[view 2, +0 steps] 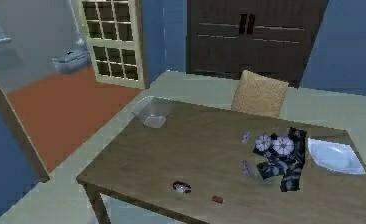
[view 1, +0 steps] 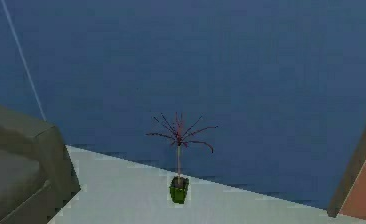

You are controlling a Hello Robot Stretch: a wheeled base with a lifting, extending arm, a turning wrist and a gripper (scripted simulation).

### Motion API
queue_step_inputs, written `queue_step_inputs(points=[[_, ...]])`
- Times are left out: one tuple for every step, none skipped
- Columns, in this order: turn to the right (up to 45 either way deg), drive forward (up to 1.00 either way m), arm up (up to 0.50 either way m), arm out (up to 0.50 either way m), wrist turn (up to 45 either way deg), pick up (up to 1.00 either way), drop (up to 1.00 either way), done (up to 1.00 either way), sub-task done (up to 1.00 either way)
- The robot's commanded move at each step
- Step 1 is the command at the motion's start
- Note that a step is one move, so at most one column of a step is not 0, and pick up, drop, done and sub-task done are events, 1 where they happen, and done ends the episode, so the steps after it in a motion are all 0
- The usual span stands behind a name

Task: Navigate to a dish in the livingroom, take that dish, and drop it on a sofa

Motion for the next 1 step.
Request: queue_step_inputs(points=[[36.0, 0.00, 0.00, 0.00, 0.0, 0.00, 0.00, 0.00, 0.00]])
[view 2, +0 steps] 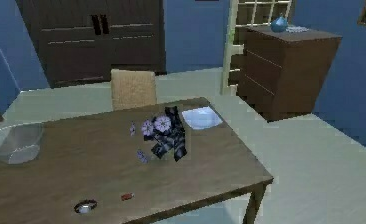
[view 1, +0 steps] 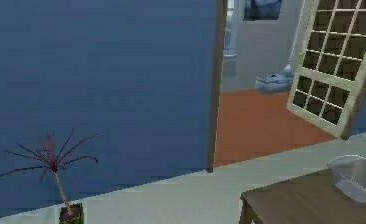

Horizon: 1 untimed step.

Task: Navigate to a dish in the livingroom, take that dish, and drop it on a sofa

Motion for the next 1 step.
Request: queue_step_inputs(points=[[0.0, 0.65, 0.00, 0.00, 0.0, 0.00, 0.00, 0.00, 0.00]])
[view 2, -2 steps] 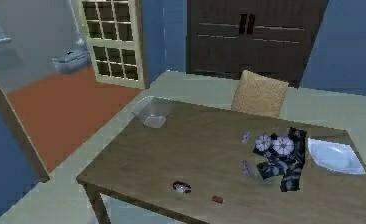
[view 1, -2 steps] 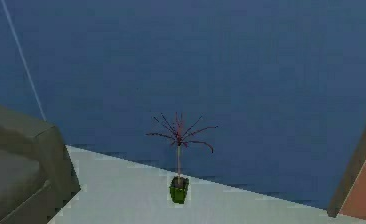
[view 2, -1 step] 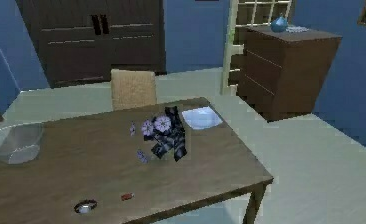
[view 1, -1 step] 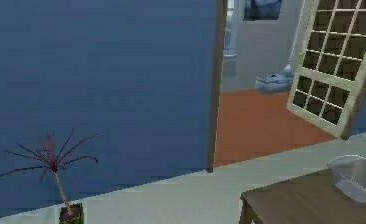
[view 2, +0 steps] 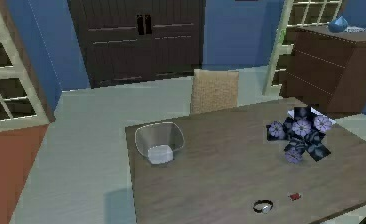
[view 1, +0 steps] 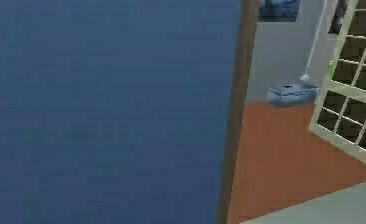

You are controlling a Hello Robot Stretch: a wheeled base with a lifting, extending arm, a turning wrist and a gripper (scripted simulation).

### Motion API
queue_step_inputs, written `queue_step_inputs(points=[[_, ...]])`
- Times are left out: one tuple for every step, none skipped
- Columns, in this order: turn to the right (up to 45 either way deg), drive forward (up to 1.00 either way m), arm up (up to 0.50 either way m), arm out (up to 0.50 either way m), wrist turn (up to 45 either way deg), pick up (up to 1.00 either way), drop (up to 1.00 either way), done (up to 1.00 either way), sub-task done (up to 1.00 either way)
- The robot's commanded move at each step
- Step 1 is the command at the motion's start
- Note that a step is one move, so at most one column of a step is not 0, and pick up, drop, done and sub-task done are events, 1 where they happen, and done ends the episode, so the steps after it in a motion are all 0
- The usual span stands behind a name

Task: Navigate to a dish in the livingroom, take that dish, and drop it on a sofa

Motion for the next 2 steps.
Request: queue_step_inputs(points=[[24.0, 0.00, 0.00, 0.00, 0.0, 0.00, 0.00, 0.00, 0.00], [0.0, 0.20, 0.00, 0.00, 0.0, 0.00, 0.00, 0.00, 0.00]])
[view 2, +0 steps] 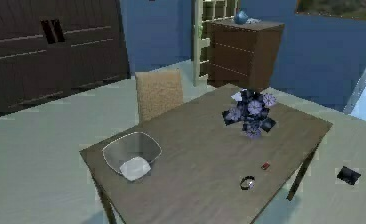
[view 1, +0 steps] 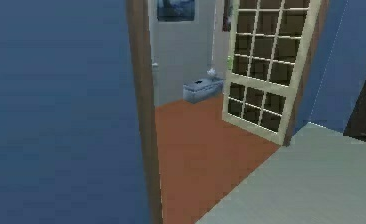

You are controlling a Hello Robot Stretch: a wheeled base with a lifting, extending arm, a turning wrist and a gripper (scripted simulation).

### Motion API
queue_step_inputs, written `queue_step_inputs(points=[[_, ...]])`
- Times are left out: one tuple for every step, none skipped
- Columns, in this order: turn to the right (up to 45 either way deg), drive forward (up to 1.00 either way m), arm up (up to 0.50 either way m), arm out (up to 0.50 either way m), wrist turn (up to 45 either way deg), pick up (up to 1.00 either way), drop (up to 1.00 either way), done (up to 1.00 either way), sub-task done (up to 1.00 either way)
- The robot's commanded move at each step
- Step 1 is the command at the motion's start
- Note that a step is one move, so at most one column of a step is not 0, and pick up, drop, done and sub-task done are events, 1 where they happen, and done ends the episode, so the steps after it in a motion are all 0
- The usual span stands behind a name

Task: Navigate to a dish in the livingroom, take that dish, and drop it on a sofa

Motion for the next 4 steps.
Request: queue_step_inputs(points=[[33.0, 0.00, 0.00, 0.00, 0.0, 0.00, 0.00, 0.00, 0.00], [0.0, 0.70, 0.00, 0.00, 0.0, 0.00, 0.00, 0.00, 0.00], [15.0, 0.00, 0.00, 0.00, 0.0, 0.00, 0.00, 0.00, 0.00], [0.0, 0.00, 0.50, 0.00, 0.0, 0.00, 0.00, 0.00, 0.00]])
